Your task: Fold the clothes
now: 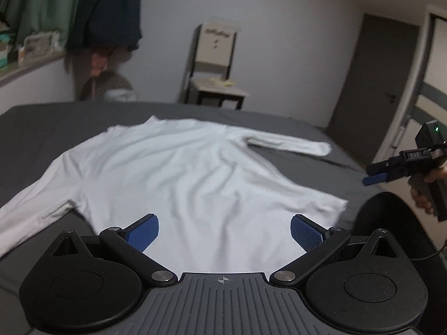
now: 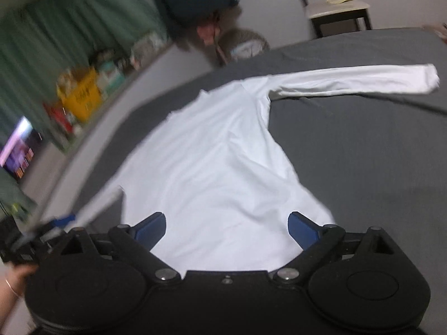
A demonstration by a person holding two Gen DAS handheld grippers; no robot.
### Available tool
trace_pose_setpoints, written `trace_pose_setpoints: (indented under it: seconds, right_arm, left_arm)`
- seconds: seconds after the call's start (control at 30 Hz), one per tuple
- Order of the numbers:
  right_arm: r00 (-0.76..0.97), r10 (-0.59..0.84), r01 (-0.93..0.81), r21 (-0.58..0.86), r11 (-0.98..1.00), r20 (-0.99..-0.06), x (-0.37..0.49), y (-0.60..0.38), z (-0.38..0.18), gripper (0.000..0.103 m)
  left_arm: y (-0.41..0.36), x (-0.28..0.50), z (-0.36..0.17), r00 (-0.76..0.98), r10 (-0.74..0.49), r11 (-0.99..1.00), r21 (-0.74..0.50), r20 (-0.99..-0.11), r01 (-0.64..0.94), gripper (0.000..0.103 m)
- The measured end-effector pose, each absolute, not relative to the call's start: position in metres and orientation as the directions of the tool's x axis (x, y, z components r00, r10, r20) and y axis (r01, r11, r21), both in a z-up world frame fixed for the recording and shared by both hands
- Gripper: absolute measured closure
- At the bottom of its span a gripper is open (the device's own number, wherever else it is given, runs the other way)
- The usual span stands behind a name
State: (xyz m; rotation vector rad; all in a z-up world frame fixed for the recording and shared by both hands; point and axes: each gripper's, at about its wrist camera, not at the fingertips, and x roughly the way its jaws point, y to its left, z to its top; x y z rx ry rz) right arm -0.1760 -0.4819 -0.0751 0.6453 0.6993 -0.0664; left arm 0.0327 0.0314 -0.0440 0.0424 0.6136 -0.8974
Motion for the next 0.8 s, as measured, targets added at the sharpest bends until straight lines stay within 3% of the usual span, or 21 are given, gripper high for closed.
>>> trace_pose_setpoints:
  seconds: [0.1,0.2,0.33,0.5,0.7,0.8]
  right_arm:
    - [0.811,0.126,0.253,0.537,0.805,-0.571,-0.202,-0.461,-0.057,0.002]
    - [0.803,0.112,0.175,0.411,0.895,-0.586,-0.195,-0.437,-0.033,0.0]
    - [0.8,0.065,0.112,0.255,0.96,-0.597,-0.168,-0.418,-0.017,0.0]
    - [0.779,0.192,0.101,0.421,0.902,-0.597,-0.144,-0.417,-0.051,0.0]
    - [0.749,0.219,0.116,0.449,0.886,-0.625,-0.146,-0.419,-0.091,0.0]
    - [0.761,0.221,0.114,0.462,0.88,-0.61,-0.154,-0.427,-0.097,0.0]
  left_arm:
    - [0.034,0.012,-0.031,0.465,-0.757,0.606,-0.229,-0.459,0.761,0.0]
    - [0.032,-0.008,-0.021,0.422,-0.765,0.56,-0.179,-0.485,0.809,0.0]
    - [0.025,-0.037,-0.025,0.447,-0.701,0.541,-0.006,-0.555,0.841,0.0]
    - [0.002,-0.062,-0.054,0.427,-0.601,0.49,0.11,-0.675,0.864,0.0]
    - [-0.034,-0.086,-0.086,0.453,-0.437,0.391,0.29,-0.777,0.874,0.0]
    - [-0.043,-0.088,-0.092,0.454,-0.414,0.368,0.311,-0.789,0.876,0.0]
